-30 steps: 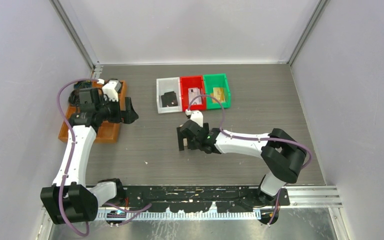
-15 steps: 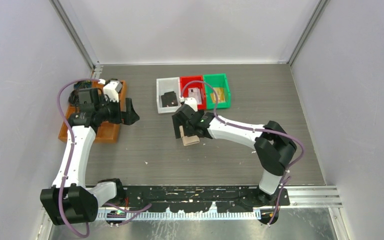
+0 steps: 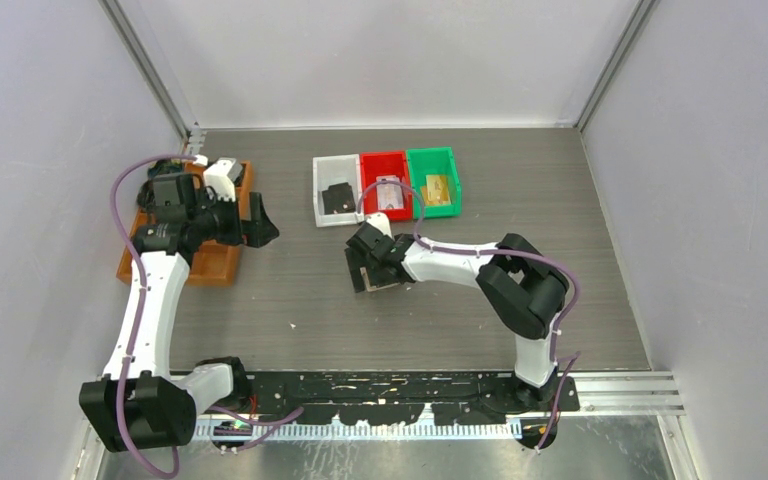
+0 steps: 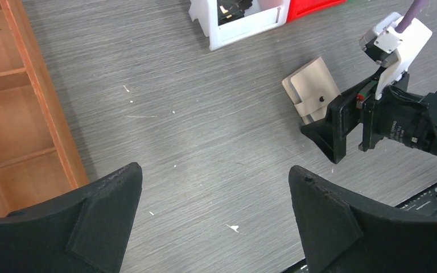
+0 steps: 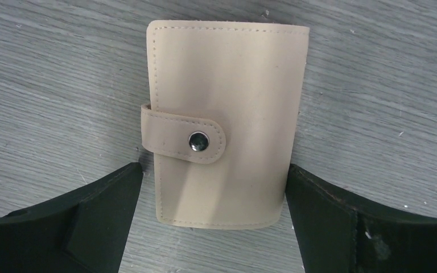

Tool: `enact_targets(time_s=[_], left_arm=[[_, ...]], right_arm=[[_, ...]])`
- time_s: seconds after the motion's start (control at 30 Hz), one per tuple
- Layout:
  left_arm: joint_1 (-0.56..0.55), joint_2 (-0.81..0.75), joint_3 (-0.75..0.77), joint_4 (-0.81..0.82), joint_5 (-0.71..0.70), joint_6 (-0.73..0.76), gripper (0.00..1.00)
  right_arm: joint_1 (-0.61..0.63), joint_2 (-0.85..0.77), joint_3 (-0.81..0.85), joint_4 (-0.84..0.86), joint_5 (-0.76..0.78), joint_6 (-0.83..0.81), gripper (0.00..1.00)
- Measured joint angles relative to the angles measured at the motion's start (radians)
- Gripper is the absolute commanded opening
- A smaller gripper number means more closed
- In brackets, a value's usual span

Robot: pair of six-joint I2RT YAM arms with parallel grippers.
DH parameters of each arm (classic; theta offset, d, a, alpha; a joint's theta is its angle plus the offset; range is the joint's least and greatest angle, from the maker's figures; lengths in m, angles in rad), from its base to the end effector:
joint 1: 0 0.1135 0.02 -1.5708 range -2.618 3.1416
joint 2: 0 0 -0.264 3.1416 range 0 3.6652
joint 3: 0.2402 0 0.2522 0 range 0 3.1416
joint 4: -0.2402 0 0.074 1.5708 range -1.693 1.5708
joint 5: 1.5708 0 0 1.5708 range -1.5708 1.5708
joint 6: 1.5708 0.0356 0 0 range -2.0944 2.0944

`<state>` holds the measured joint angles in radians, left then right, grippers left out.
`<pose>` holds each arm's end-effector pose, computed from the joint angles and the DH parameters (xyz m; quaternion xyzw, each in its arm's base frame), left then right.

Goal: Take the credit cards out of the card holder
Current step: Pick up the card holder from the center of the board.

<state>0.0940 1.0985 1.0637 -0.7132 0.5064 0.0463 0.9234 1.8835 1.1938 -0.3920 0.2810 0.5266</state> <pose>0.2245 0.0038 0.3285 0.0790 0.8895 -0.2019 0.4023 0.2366 0.2965 0.1596 -0.1561 0.9485 0.0573 0.2695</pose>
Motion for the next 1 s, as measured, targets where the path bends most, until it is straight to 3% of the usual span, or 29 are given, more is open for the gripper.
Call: enact_targets(time_s=[0.13, 0.43, 0.7, 1.0], left_arm=[[0.0, 0.0, -0.005, -0.01, 0.013, -0.044, 1.0], [0.0, 0.021, -0.006, -0.159, 0.035, 0.029, 1.0], [0.0, 0.043, -0.006, -0.183, 0.049, 0.012, 1.0], [0.0, 0.035, 0.002, -0.18, 0.09, -0.07, 1.0]], right_arm=[[0.0, -0.019, -0.034, 0.047, 0.002, 0.006, 0.97], [0.006, -0.06, -0.1, 0.114, 0.015, 0.032, 0.75], [0.069, -0.13, -0.153, 0.122, 0.027, 0.048, 0.55], [0.122, -0.262, -0.175, 0.154, 0.028, 0.059, 0.51]])
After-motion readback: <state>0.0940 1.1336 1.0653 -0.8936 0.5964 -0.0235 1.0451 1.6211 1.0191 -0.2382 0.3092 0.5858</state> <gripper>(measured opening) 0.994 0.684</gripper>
